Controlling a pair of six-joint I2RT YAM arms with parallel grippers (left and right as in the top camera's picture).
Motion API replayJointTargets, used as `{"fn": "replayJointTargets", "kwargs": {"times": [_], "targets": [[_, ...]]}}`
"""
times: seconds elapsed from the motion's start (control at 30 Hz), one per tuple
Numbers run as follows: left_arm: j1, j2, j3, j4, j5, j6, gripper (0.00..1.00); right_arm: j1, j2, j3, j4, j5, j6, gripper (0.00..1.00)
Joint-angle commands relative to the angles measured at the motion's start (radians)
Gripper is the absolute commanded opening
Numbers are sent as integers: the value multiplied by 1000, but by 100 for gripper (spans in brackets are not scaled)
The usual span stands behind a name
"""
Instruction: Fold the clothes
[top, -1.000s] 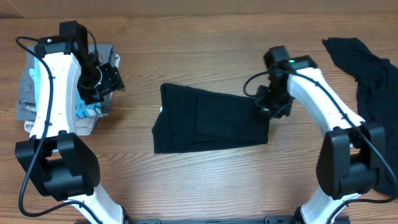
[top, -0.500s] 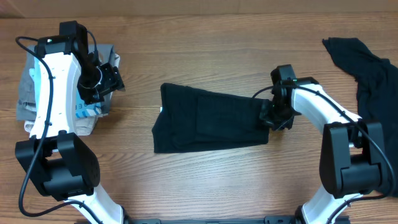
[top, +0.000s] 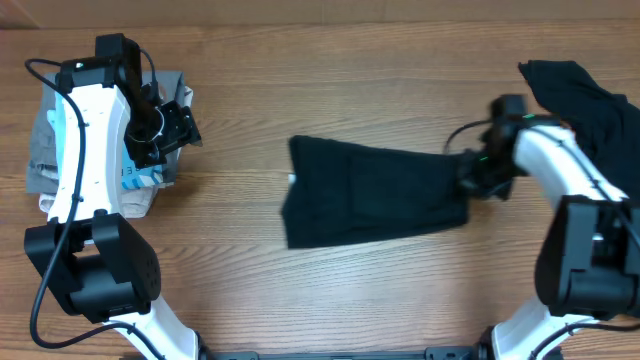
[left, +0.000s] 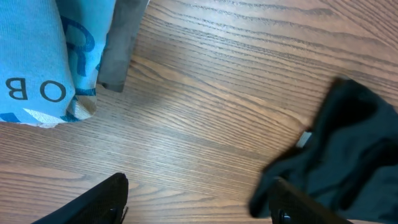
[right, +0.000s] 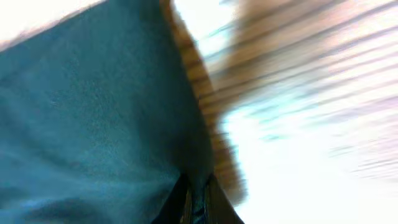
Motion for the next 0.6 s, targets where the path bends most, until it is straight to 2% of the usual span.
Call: {"fn": "replayJointTargets", "kwargs": {"times": [0.0,0.23,0.4,0.57], "targets": [[-7,2,0,1,-7,11,75,-107,-18,136,-71,7,-27,4],[-7,2,0,1,-7,11,76,-165,-18,420,-308,-4,-58,4],[-7,2,0,3,-6,11,77,-101,-21,552,-430,-4,-67,4],[-7,2,0,5,-7,11,79,23,-25,563,-481,-8,-67,4]]}}
